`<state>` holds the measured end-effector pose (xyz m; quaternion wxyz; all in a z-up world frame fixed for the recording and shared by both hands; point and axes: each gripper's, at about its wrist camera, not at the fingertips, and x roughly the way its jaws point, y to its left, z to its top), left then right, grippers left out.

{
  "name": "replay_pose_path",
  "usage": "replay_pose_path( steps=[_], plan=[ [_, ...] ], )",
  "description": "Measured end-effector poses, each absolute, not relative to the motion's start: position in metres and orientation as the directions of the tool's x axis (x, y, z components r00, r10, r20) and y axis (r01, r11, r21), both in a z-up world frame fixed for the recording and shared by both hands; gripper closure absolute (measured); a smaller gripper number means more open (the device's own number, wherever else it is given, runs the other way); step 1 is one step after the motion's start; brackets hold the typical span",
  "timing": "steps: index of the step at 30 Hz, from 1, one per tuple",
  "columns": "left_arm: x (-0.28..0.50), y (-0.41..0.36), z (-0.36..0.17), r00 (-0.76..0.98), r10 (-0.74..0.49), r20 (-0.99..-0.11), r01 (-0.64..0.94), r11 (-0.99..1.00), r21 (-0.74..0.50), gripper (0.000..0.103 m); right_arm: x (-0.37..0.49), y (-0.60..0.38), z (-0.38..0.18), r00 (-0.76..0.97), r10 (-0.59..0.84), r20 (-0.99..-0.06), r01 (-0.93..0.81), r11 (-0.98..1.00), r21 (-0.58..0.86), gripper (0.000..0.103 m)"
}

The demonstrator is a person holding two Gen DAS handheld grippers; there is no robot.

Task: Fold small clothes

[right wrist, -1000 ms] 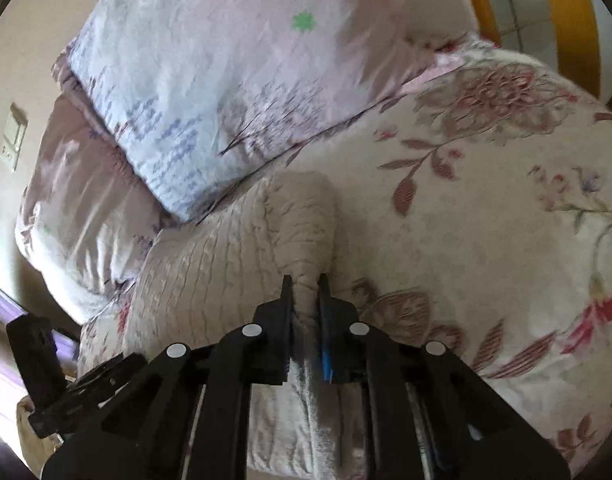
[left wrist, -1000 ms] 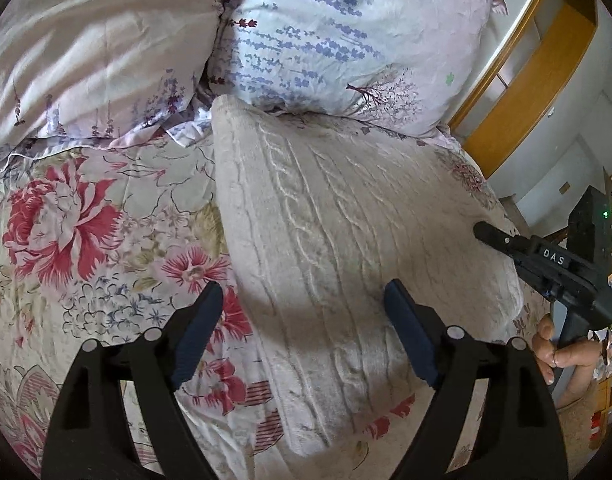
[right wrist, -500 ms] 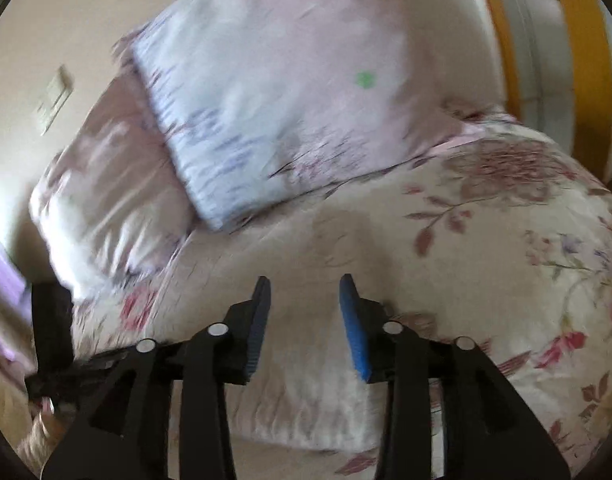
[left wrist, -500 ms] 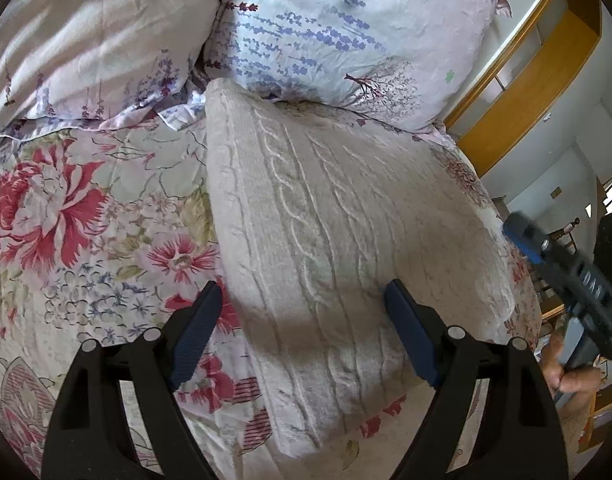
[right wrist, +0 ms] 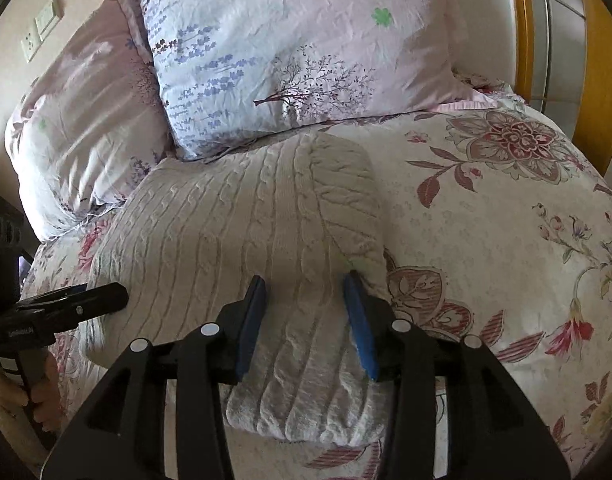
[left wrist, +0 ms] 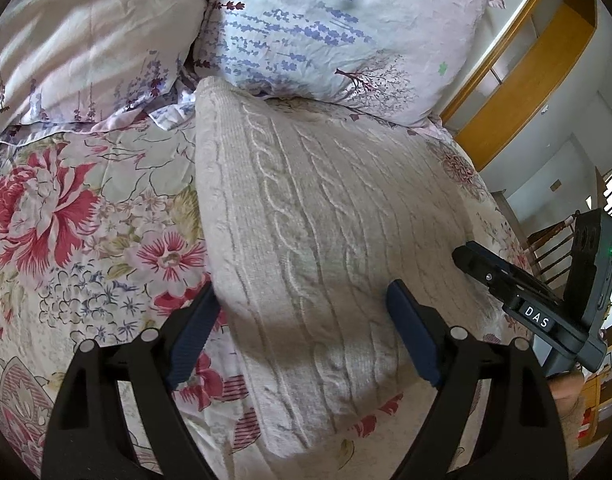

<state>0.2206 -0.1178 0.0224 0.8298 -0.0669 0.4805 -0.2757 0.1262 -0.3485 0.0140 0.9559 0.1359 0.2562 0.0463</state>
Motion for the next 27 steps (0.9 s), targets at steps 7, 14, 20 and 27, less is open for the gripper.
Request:
replay_pose_path(
  steps=[7,14,20,27],
  plan=[
    [0.223,-0.114,0.025,0.370,-0.561,-0.741,0.404,0.815,-0.415,0.018,0.123,-0.355,0.013,0.849,0.188,-0.494,-0.022,0.946,0.323,0.060],
    [0.249,-0.091,0.031,0.347,-0.632,-0.693,0.338,0.773,-0.536,0.018,0.126,-0.405,0.034,0.829,0.344,-0.441,-0.023,0.809,0.587,0.029],
    [0.269,-0.082,0.021,0.292,-0.695,-0.657,0.268,0.719,-0.641,0.018,0.169,-0.434,0.023,0.758,0.493,-0.428,-0.029,0.681,0.732,0.029],
    [0.284,-0.077,-0.004,0.198,-0.780,-0.594,0.172,0.624,-0.762,0.027,0.205,-0.438,0.005,0.686,0.561,-0.463,-0.017,0.649,0.761,0.029]
  ],
)
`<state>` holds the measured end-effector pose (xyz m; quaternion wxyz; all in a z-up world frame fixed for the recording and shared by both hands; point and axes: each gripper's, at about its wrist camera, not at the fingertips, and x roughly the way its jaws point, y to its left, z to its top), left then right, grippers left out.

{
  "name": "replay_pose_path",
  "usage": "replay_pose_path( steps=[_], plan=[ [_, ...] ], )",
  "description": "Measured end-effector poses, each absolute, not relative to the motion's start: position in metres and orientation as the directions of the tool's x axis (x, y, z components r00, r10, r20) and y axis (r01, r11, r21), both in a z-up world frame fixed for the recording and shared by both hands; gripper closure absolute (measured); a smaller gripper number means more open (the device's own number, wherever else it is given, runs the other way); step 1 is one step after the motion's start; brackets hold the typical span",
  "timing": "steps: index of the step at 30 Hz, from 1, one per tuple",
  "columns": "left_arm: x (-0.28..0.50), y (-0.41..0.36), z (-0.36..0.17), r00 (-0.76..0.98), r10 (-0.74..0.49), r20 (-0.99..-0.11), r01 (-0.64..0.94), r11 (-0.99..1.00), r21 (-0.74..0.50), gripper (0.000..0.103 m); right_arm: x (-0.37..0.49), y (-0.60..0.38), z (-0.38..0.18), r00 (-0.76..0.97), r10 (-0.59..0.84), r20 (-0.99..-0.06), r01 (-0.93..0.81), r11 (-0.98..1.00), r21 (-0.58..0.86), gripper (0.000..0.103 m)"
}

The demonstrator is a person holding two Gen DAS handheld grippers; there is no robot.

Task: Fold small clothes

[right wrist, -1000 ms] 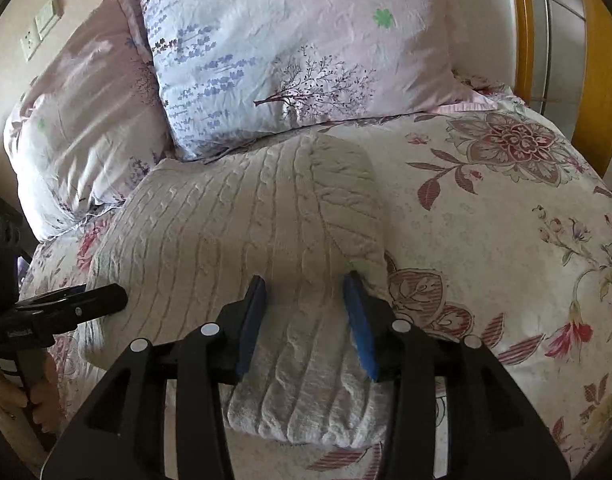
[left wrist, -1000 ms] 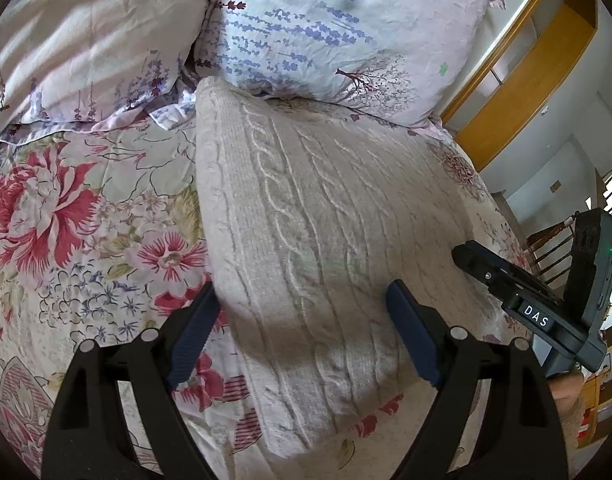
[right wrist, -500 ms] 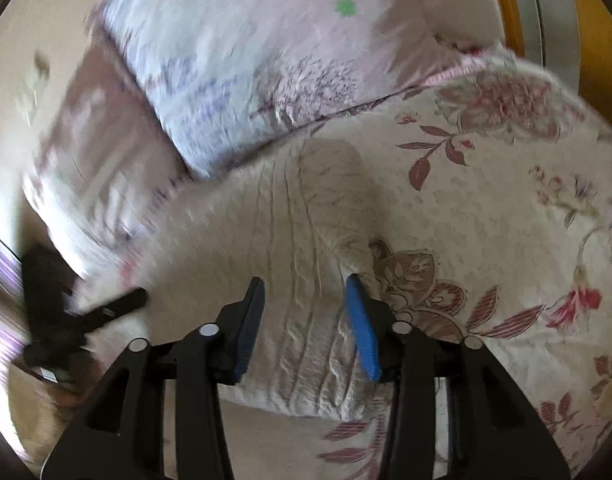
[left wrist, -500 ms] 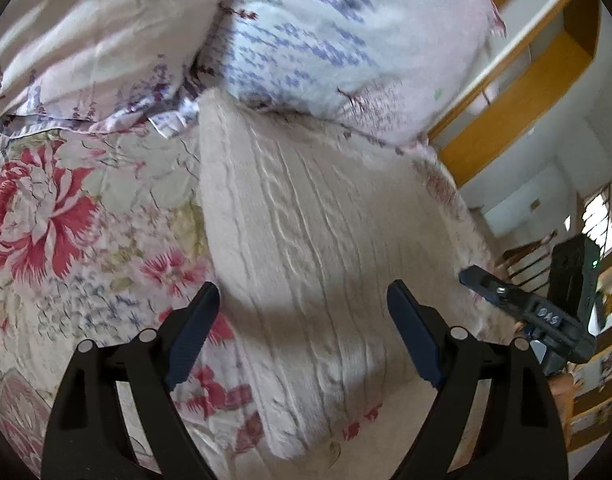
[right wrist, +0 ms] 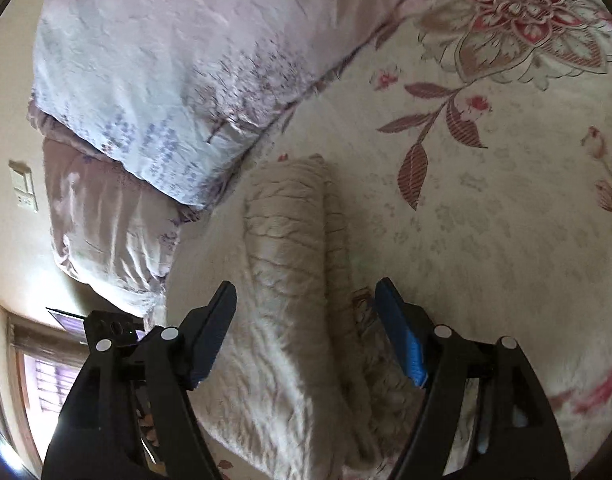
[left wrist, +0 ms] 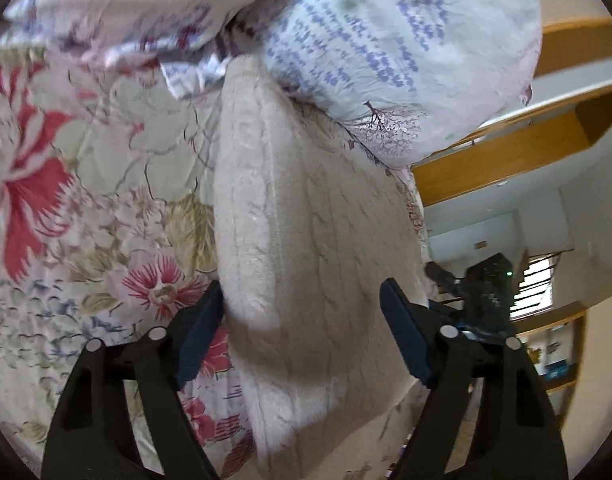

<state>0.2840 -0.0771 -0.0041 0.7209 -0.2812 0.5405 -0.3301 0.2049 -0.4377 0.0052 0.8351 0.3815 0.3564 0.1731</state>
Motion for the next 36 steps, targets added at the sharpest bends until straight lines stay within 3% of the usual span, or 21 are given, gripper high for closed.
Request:
replay_pose_path(
  steps=[11,12,16,20,29,36],
  plan=[
    [0.293,-0.087,-0.005,0.198,-0.792,-0.578,0.192,0.610,-0.769,0.031,0.222,-0.419,-0.002,0.615,0.663,-0.427,-0.137,0.623,0.770,0.044],
    [0.293,-0.088,-0.005,0.200,-0.790,-0.579,0.193,0.611,-0.768,0.032,0.223,-0.420,-0.003,0.615,0.669,-0.418,-0.141,0.614,0.776,0.049],
    [0.292,-0.089,-0.007,0.206,-0.795,-0.570,0.183,0.604,-0.776,0.050,0.222,-0.418,-0.008,0.616,0.687,-0.385,-0.155,0.585,0.796,0.066],
    [0.286,-0.079,-0.001,0.211,-0.820,-0.531,0.182,0.567,-0.803,0.063,0.209,-0.414,0.002,0.650,0.675,-0.350,-0.177,0.582,0.793,0.069],
    [0.253,-0.040,0.026,0.226,-0.841,-0.492,0.223,0.536,-0.814,0.064,0.172,-0.370,0.032,0.662,0.695,-0.281,-0.268,0.570,0.777,0.071],
    [0.230,0.034,0.050,0.322,-0.792,-0.518,0.224,0.595,-0.772,0.064,0.171,-0.302,0.054,0.652,0.705,-0.279,-0.376,0.620,0.688,0.071]
  ],
)
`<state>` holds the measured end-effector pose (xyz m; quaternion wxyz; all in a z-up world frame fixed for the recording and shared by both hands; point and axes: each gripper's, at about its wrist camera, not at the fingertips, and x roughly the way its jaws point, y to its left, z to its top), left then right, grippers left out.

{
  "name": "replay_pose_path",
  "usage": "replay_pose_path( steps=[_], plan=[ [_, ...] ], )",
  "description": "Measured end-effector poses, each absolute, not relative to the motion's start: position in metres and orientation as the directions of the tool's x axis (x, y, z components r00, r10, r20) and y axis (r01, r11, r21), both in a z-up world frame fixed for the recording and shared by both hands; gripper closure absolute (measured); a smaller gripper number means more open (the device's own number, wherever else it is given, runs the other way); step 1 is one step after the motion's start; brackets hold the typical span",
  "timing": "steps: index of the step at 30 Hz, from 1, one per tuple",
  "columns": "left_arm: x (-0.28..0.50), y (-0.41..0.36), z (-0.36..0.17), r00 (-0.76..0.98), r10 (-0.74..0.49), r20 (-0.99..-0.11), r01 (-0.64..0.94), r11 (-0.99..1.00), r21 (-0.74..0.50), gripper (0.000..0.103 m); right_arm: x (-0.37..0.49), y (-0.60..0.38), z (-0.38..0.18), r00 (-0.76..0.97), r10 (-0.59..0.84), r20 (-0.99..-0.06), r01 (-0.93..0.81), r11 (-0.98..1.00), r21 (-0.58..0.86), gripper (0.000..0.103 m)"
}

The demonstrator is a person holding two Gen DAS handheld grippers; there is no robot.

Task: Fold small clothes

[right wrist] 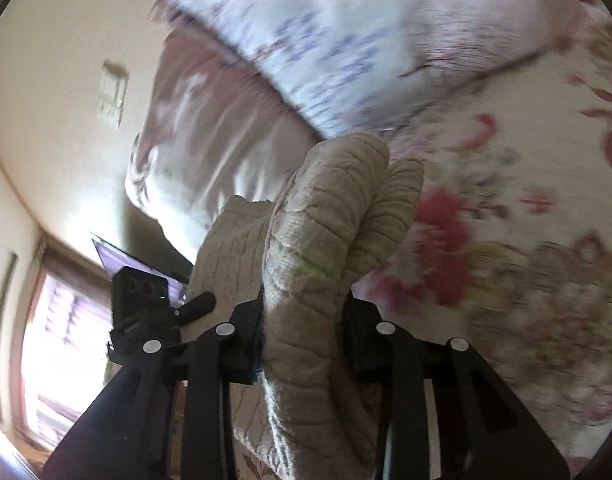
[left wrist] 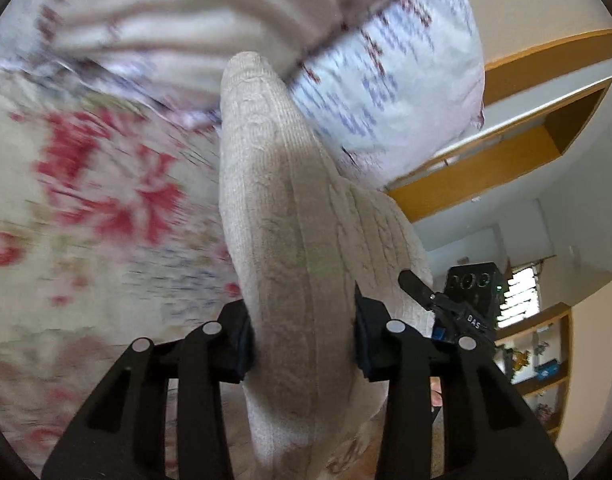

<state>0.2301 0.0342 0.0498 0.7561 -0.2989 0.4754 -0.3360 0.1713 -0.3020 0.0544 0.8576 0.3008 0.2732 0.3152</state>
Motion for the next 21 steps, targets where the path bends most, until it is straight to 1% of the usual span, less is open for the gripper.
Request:
replay_pose_path(
  steps=[3,4,6,7,8,9,10,13,15,16,19,21],
  plan=[
    [0.232,0.063,0.046,0.352,-0.759,-0.548,0.187,0.631,-0.753,0.063,0.175,-0.273,0.056,0.664,0.690,-0.290,-0.402,0.656,0.639,0.071],
    [0.236,0.066,0.041,0.359,-0.743,-0.565,0.176,0.648,-0.741,0.062,0.179,-0.263,0.052,0.671,0.675,-0.307,-0.397,0.676,0.620,0.071],
    [0.244,0.076,0.023,0.379,-0.682,-0.626,0.111,0.705,-0.700,0.059,0.190,-0.252,0.040,0.673,0.643,-0.364,-0.363,0.717,0.596,0.071],
    [0.247,0.079,0.014,0.377,-0.652,-0.658,0.081,0.731,-0.677,0.057,0.199,-0.247,0.030,0.668,0.619,-0.414,-0.317,0.739,0.594,0.070],
    [0.250,0.081,0.003,0.367,-0.647,-0.668,0.063,0.734,-0.676,0.051,0.208,-0.245,0.019,0.668,0.581,-0.465,-0.253,0.765,0.592,0.068],
    [0.251,0.085,-0.006,0.375,-0.674,-0.637,0.057,0.702,-0.709,0.049,0.213,-0.248,0.011,0.655,0.595,-0.465,-0.232,0.744,0.626,0.067],
    [0.251,0.087,-0.006,0.382,-0.680,-0.626,0.061,0.694,-0.717,0.049,0.214,-0.252,0.010,0.648,0.611,-0.454,-0.228,0.725,0.649,0.066],
    [0.244,0.086,0.003,0.415,-0.640,-0.647,0.094,0.737,-0.670,0.047,0.214,-0.260,0.013,0.627,0.620,-0.470,-0.218,0.720,0.659,0.061],
    [0.234,0.087,0.018,0.477,-0.585,-0.656,0.130,0.785,-0.605,0.046,0.211,-0.265,0.017,0.629,0.620,-0.470,-0.221,0.722,0.656,0.059],
    [0.228,0.085,0.026,0.511,-0.561,-0.652,0.148,0.804,-0.576,0.044,0.208,-0.270,0.021,0.638,0.622,-0.455,-0.223,0.715,0.663,0.059],
    [0.207,0.082,0.055,0.630,-0.471,-0.618,0.211,0.869,-0.448,0.031,0.206,-0.282,0.028,0.689,0.605,-0.400,-0.218,0.699,0.681,0.059],
    [0.198,0.070,0.067,0.664,-0.430,-0.611,0.256,0.899,-0.354,0.029,0.207,-0.287,0.032,0.704,0.596,-0.386,-0.211,0.694,0.689,0.059]
  ],
)
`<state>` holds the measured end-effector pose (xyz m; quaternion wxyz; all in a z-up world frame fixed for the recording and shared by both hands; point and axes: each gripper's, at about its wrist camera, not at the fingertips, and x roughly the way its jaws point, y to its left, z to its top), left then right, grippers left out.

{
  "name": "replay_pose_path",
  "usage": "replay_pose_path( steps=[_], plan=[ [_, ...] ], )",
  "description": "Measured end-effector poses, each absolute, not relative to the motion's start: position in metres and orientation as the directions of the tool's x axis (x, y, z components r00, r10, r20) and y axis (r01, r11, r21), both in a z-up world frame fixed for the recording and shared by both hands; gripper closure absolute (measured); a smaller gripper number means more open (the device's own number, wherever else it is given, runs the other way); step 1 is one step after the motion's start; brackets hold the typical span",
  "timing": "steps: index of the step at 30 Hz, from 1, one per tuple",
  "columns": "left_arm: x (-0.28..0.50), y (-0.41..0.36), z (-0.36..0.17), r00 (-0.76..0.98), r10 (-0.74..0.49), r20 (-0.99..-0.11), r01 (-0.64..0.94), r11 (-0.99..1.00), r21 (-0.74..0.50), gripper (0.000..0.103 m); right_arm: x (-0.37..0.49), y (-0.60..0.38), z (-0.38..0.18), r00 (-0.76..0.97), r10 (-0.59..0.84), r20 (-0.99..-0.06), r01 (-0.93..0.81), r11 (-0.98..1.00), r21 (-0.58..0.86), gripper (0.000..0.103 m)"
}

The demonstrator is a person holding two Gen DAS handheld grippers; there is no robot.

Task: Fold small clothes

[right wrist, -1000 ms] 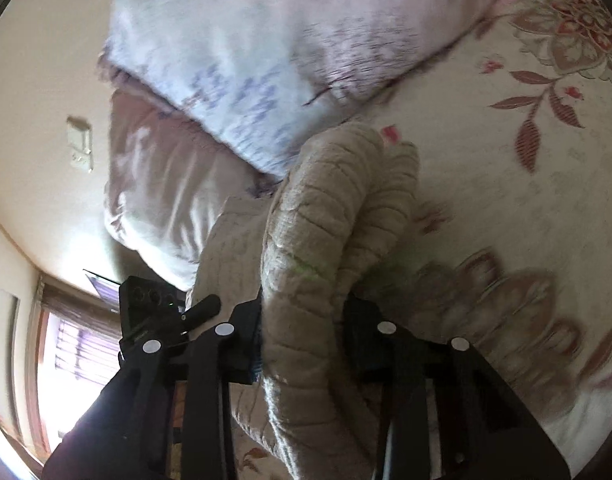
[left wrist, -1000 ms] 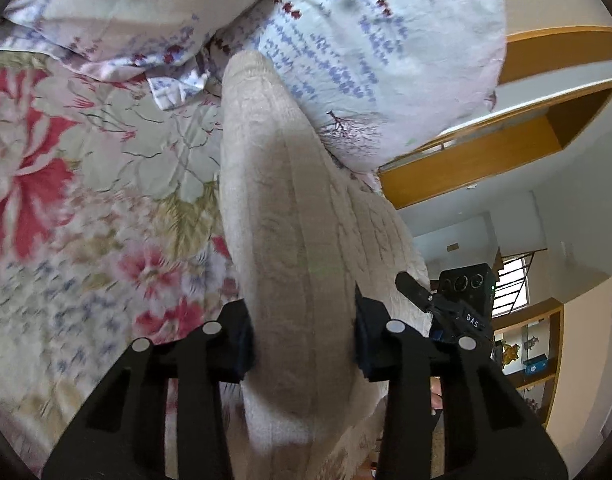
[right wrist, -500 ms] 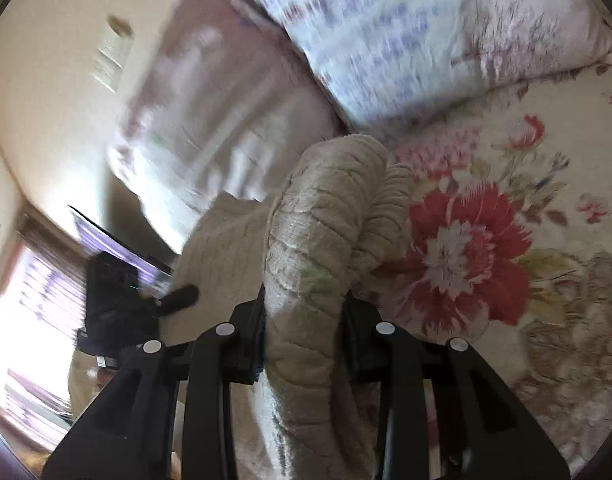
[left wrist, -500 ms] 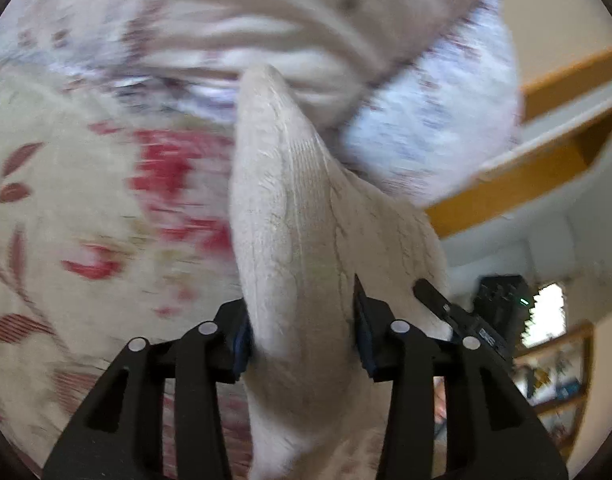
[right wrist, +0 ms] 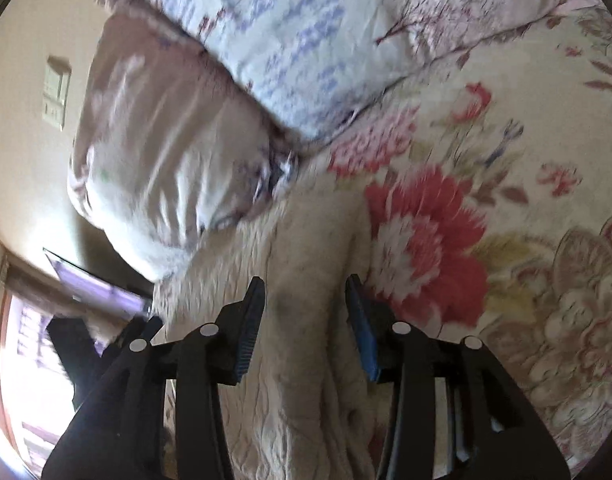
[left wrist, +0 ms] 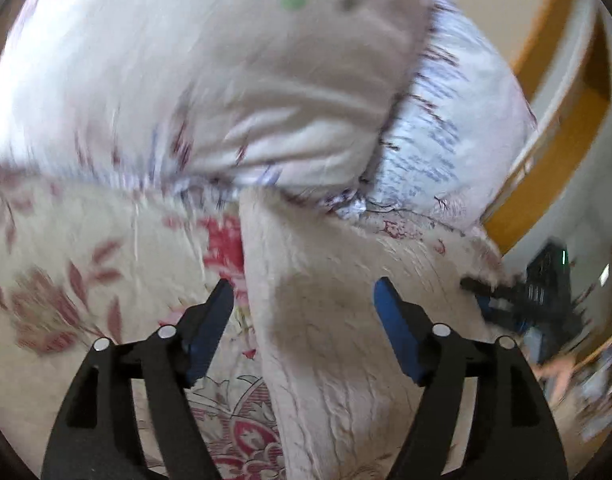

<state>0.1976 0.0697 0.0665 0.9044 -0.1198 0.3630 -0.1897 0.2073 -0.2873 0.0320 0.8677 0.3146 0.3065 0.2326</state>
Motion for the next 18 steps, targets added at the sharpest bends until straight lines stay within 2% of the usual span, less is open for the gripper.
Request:
replay_pose_path(
  steps=[3,5,7,13,14,18],
  plan=[
    [0.188,0.051,0.071,0.666,-0.407,-0.625,0.307,0.913,-0.268,0.026,0.216,-0.283,0.037,0.712,0.588,-0.384,-0.208,0.699,0.684,0.059],
    [0.187,0.045,0.068,0.649,-0.410,-0.641,0.319,0.911,-0.260,0.026,0.224,-0.277,0.040,0.714,0.579,-0.395,-0.205,0.711,0.673,0.065],
    [0.188,0.041,0.062,0.631,-0.415,-0.656,0.320,0.909,-0.268,0.026,0.230,-0.272,0.043,0.723,0.561,-0.403,-0.216,0.738,0.639,0.091],
    [0.193,0.026,0.054,0.616,-0.384,-0.688,0.315,0.920,-0.231,0.026,0.214,-0.262,0.074,0.839,0.428,-0.336,-0.249,0.851,0.463,0.094],
    [0.194,0.024,0.053,0.616,-0.377,-0.692,0.317,0.923,-0.220,0.026,0.218,-0.262,0.075,0.845,0.400,-0.355,-0.225,0.868,0.442,0.094],
    [0.197,0.015,0.047,0.617,-0.322,-0.718,0.315,0.937,-0.151,0.026,0.251,-0.258,0.048,0.789,0.305,-0.533,-0.083,0.913,0.400,0.094]
  ],
)
